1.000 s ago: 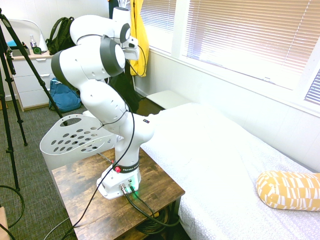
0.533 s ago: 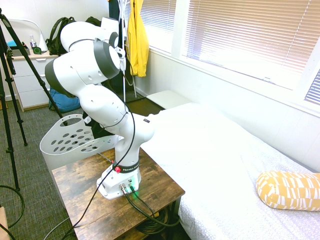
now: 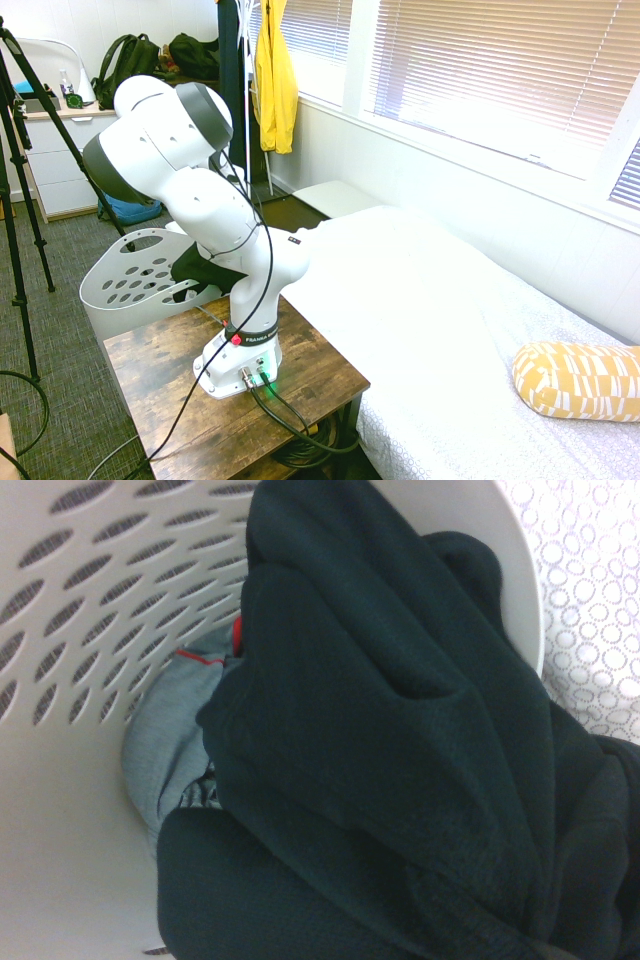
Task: Put my clothes in the laundry bag
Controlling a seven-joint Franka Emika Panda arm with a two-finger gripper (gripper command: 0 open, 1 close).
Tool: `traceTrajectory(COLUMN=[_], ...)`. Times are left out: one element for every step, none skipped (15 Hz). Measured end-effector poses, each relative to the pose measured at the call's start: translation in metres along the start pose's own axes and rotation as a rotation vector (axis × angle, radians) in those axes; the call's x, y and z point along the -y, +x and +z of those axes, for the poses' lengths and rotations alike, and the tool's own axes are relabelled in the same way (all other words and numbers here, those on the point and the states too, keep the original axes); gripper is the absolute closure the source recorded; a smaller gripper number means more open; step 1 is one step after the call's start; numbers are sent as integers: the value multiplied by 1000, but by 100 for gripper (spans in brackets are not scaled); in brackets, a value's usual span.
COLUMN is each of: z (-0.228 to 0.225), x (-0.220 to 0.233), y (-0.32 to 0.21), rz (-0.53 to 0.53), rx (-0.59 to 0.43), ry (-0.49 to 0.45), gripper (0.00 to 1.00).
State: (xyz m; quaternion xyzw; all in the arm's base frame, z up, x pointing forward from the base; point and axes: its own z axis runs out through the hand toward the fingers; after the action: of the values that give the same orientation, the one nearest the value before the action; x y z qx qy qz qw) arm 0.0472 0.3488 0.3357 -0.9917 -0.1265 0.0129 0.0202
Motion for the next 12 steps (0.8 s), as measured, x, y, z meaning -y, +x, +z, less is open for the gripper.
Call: traceTrajectory(z=[14,27,36,43,50,53,55,55,56,56,57,57], x=[7,11,13,14,14,13,13,13,13,13,13,13], y=[-8,-14,-17,-18,-18,-18,-17,-16,-15,-15,-14,-13], rz=[-15,-26,-29,-26,-25,-27,-29,-28,-28,-28,-28,-26], rx=[0,1,1,4,8,9,9,11,12,13,13,13], ry=[-8,-20,-28,-35,-45,-54,-57,-55,-54,-54,-55,-54], gripper=[100,100,100,100,0,0,0,0,0,0,0,0])
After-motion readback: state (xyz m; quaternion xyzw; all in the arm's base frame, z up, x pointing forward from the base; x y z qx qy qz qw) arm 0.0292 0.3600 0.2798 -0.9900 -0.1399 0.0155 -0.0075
